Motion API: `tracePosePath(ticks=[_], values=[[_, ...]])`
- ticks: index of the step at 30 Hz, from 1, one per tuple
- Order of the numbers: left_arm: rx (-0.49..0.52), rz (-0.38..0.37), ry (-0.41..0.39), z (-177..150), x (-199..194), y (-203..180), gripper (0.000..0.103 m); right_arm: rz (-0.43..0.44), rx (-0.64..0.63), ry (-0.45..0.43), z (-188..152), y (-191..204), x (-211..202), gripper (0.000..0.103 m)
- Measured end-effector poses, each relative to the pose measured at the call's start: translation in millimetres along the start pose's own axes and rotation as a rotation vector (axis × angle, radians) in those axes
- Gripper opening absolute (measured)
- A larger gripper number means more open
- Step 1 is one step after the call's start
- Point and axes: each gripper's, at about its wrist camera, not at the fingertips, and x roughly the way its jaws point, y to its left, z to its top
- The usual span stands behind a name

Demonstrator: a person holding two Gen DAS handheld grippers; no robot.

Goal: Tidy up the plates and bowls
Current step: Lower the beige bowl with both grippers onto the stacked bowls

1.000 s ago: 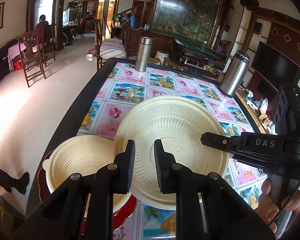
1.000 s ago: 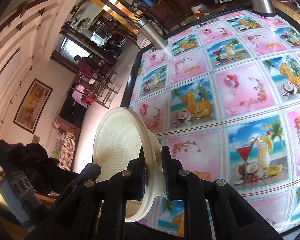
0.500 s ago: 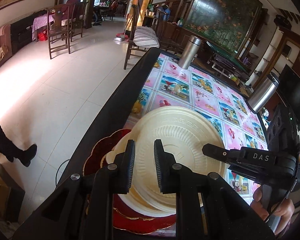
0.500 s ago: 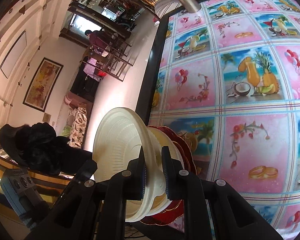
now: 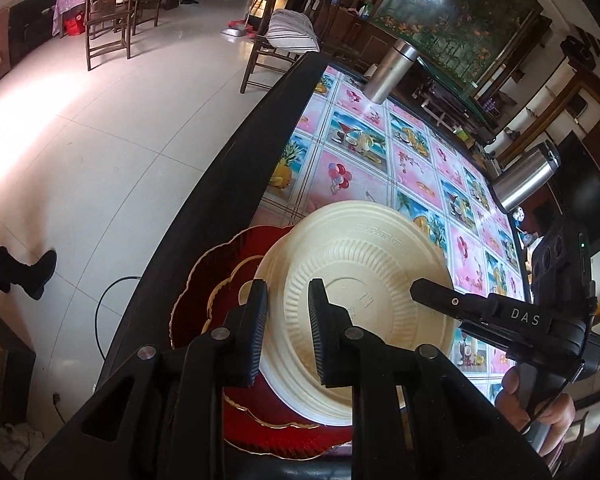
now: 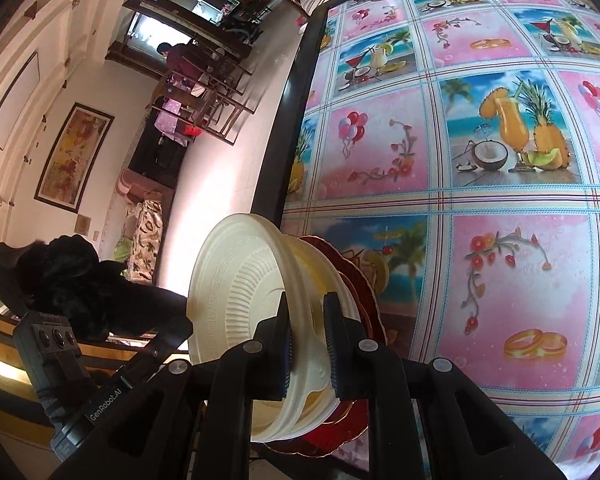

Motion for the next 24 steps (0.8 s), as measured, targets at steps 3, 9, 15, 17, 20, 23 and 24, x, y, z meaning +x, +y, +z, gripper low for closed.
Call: tracePosePath(ticks=[3,9,15,17,20,23,24], values=[[0.019,0.022,0.009,1,3,1,0.017,-0.011,-0.010,0.021,1,5,5,0.018],[0.086,0.079,0.028,2,6,-6,0.017,-0.025,-0.029,0.060,3,9,13,0.020],[0.115,0.112,0.028,4,1,-8,0.017,-0.056,-0.097,0.055,-3,24,11,0.046],[0.109,0.107,0.030,4,1,-8,0.017,-0.080,-0.140,0.054,-6,32,11,0.050],[0.107,0.099,0.031,3,0,-7,0.017,-0.103,-0.199,0.057,-12,45,10,0.057],[0.099,0.099,0.031,2,1,-5,0.017,-0.167,-0.282,0.042,-16,58,4,0.057],[0.096,0.098,0.032,2,1,-5,0.017,-0.185,-0.298,0.033,-16,62,0,0.057]])
